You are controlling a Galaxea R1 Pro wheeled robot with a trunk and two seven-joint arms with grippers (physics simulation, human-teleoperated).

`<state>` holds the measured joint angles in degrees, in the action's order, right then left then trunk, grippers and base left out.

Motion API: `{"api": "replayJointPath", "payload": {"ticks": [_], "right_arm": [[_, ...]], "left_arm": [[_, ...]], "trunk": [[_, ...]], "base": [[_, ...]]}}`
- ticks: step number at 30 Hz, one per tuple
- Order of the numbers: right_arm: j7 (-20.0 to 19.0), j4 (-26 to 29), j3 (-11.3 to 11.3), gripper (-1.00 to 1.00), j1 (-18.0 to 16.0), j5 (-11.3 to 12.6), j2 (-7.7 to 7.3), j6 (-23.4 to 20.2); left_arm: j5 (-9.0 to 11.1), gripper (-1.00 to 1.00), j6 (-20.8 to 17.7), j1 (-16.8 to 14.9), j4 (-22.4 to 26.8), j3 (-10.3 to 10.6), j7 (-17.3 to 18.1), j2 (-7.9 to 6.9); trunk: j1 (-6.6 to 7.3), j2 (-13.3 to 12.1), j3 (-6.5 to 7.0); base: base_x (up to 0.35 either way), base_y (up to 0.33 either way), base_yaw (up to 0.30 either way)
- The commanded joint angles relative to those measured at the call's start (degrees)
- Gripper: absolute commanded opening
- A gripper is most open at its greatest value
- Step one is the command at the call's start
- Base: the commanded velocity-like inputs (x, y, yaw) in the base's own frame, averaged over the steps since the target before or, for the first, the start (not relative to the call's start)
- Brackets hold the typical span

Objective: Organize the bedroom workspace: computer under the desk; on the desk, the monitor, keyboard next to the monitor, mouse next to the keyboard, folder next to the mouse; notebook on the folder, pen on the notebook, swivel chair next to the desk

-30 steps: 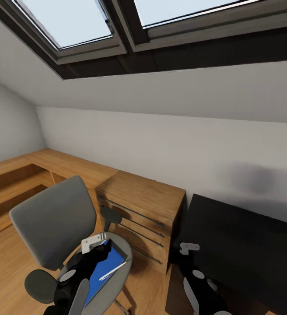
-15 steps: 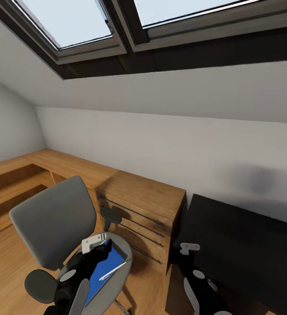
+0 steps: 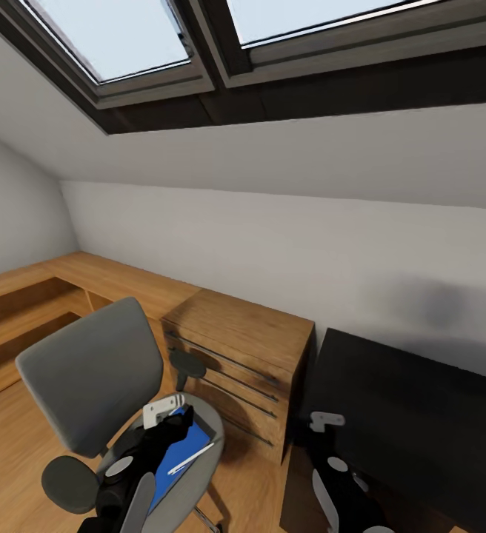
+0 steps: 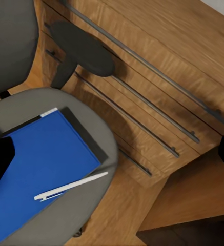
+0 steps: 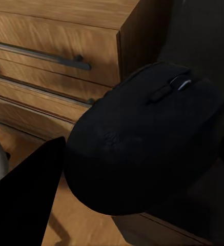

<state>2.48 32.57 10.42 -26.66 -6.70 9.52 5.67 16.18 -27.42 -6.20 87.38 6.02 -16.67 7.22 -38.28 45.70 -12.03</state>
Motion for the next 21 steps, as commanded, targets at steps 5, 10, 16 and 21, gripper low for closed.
{"api": "replayJointPath", "payload": {"ticks": [5, 10, 16, 21], "right_arm": [[1.4, -1.7, 0.3, -1.0, -0.1, -0.6, 0.06, 0.0], [1.5, -3.2, 0.4, -1.0, -0.1, -0.6, 0.06, 0.0], [1.6, -3.5, 0.4, -1.0, -0.1, -0.7, -0.01, 0.0], [2.1, -3.7, 0.4, -1.0, -0.2, -0.6, -0.53, 0.0]], "left_arm": [[0.6, 1.0, -0.2, 0.0, 0.1, 0.1, -0.5, -0.02], [0.6, 1.0, -0.2, 0.0, 0.1, 0.8, -0.5, -0.15], [0.6, 1.0, -0.2, 0.0, 0.1, 1.0, -0.5, -0.13], [0.6, 1.0, -0.2, 0.0, 0.1, 1.7, -0.5, -0.15]], "trunk": [[-0.01, 0.1, -0.08], [-0.01, 0.1, -0.08], [-0.01, 0.1, -0.08], [-0.01, 0.1, -0.08]], "base": [[0.0, -0.001, 0.0], [0.0, -0.138, 0.0], [0.0, -0.287, 0.0], [0.0, -0.188, 0.0]]}}
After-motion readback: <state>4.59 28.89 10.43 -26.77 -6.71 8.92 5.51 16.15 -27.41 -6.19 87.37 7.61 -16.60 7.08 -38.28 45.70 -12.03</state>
